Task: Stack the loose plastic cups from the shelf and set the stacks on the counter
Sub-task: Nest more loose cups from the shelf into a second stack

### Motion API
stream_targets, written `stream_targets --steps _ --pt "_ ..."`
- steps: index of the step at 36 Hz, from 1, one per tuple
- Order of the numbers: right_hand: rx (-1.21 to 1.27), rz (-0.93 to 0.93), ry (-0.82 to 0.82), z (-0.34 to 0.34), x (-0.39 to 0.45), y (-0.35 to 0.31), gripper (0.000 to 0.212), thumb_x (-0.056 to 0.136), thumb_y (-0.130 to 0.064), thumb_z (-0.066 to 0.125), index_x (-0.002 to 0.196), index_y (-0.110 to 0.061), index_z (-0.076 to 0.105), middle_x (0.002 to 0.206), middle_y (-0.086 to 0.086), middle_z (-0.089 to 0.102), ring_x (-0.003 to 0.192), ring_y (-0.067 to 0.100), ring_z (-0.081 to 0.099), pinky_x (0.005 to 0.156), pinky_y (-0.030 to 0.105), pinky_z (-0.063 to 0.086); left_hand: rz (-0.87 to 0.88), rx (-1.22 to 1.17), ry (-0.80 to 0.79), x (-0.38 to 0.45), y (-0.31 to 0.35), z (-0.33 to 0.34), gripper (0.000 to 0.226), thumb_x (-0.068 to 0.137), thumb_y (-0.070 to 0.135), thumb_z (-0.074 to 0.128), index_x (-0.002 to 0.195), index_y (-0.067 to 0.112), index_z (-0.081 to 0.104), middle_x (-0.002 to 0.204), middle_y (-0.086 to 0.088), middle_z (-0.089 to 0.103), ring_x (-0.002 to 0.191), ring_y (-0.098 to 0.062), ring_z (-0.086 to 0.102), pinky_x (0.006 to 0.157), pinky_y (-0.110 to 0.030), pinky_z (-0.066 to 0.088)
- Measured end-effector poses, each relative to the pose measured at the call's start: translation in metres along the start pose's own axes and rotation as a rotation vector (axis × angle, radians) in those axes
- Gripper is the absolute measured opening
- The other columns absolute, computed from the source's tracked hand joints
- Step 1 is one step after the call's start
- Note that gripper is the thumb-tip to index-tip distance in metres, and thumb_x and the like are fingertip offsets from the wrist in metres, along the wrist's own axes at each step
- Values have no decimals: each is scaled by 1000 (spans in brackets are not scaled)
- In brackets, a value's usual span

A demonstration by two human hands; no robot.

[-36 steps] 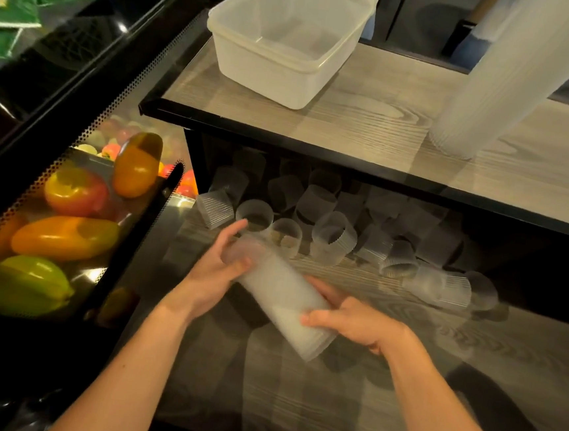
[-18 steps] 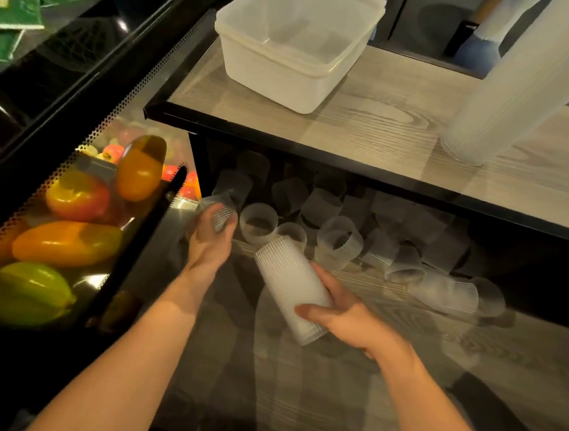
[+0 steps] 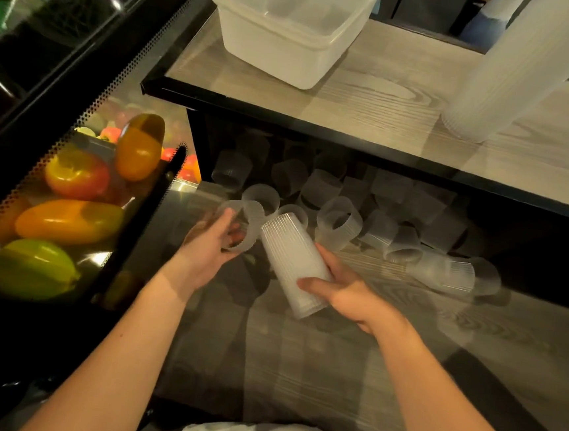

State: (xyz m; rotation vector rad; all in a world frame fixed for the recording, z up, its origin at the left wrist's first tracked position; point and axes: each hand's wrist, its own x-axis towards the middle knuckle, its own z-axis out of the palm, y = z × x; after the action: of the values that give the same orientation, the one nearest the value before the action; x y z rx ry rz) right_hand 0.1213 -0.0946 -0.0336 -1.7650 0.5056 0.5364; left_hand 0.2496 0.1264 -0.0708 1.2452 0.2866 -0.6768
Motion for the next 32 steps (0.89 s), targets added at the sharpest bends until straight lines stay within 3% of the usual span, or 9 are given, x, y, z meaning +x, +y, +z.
stream_targets --steps 4,9,14,16,20,25,28,31,32 --pt "-6 14 -38 -9 -5 -1 80 87 -29 74 150 -48 29 138 -16 47 113 -1 50 81 14 43 -45 38 -51 1 5 -17 51 91 30 61 140 19 49 132 -9 63 122 -26 59 102 -47 48" --pt "-73 -8 -176 -18 -9 0 94 66 -50 77 146 -54 30 147 -20 41 130 6 46 107 29 42 3 311 -41 -5 8 -8 34 97 22 60 128 9 57 123 -14 65 105 -27 67 96 -45 54" --pt "-124 -10 -272 -32 -12 1 83 79 -31 82 139 -59 32 139 -23 48 123 -3 50 100 21 45 95 671 -21 -1 15 0 23 100 15 53 116 24 66 111 -5 69 96 -18 66 78 -31 57" --pt "-170 -9 -249 -34 -11 2 81 76 -37 81 135 -65 33 138 -24 48 123 -1 50 101 22 44 124 866 -88 0 18 0 24 99 22 55 118 33 63 109 5 68 95 -12 64 73 -26 51" --pt "-178 0 -225 -34 -11 3 78 82 -26 80 131 -65 34 134 -25 49 119 -5 49 92 15 43 180 1023 -191 -1 28 4 24 100 18 53 110 39 60 112 12 63 103 -9 59 84 -25 44" --pt "-206 12 -234 -36 -12 4 78 84 -23 78 132 -64 33 132 -29 48 118 -8 48 89 11 41 212 1239 -239 1 42 5 28 101 12 50 116 33 60 117 4 61 114 -16 54 101 -36 43" --pt "-229 16 -250 -36 -12 3 79 83 -24 79 133 -64 33 130 -33 47 116 -11 47 90 9 40 128 1404 -300 2 45 4 29 99 12 53 119 32 60 115 4 60 117 -20 55 101 -36 43" --pt "-236 15 -283 -37 -12 3 79 82 -28 81 129 -69 34 137 -28 48 124 -4 47 100 16 40 45 1487 -349 -4 50 13 24 99 13 54 105 37 56 102 12 56 113 -16 53 94 -30 39" --pt "-232 19 -284 -37 -12 3 79 82 -28 81 128 -70 34 138 -27 48 125 -3 47 101 17 40 23 1516 -360 -7 50 19 22 101 16 51 110 35 57 105 12 56 112 -14 51 92 -27 36"
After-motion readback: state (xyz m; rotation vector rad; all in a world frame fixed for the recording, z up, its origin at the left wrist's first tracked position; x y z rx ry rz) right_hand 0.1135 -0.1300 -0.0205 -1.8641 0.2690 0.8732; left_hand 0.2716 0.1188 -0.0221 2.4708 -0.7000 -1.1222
